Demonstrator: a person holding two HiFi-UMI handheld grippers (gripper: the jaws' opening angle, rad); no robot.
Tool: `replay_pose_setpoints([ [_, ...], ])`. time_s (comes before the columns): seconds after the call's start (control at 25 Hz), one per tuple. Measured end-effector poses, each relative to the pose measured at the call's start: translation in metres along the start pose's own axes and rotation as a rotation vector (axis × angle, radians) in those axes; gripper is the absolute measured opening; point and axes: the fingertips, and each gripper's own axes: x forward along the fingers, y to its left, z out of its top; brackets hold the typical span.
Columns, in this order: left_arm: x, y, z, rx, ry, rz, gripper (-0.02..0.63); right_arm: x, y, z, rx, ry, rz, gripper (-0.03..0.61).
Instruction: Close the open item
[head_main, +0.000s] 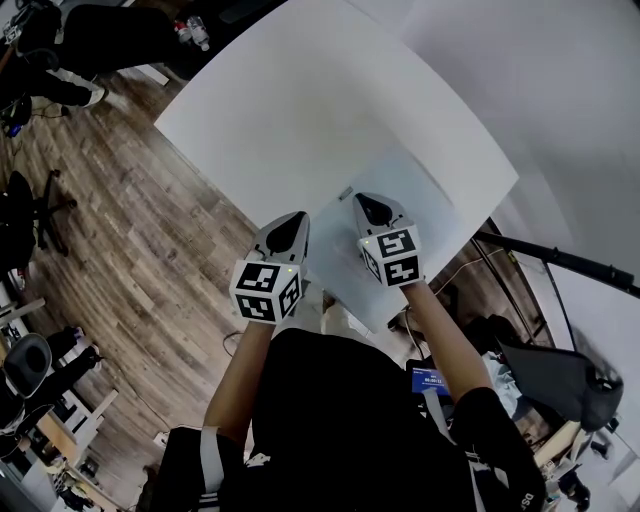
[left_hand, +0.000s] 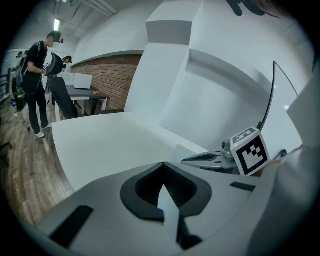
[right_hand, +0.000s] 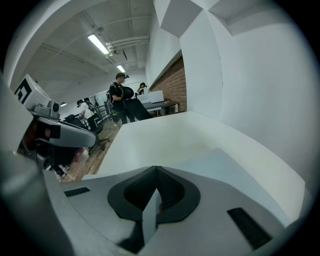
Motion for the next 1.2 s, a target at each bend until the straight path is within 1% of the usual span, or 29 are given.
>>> replay_pose_setpoints([
  [0.16, 0.003, 0.001, -0.003, -0.003, 0.009, -0.002, 0.011, 0.004, 0.003, 0.0, -0.048, 0.009, -0.015, 0.037],
  [0.28, 0.004, 0.001, -0.003, -0.005, 0.011, -0.003, 0.011, 0.006, 0.009, 0.0, -0.086, 0.037, -0.023, 0.037],
  [0.52, 0.005, 0.003, -0.007, -0.012, 0.019, -0.001, 0.011, 0.013, 0.016, -0.005, -0.233, 0.107, -0.059, 0.037],
  [0.68, 0.005, 0.002, -0.008, -0.016, 0.021, -0.003, 0.011, 0.015, 0.018, -0.008, -0.296, 0.12, -0.083, 0.037],
  [0.8, 0.007, -0.001, -0.007, -0.017, 0.021, -0.007, 0.011, 0.014, 0.018, -0.009, -0.306, 0.121, -0.085, 0.036],
  [1.2, 0.015, -0.007, -0.004, -0.014, 0.024, -0.016, 0.011, 0.017, 0.019, -0.007, -0.284, 0.126, -0.05, 0.037],
])
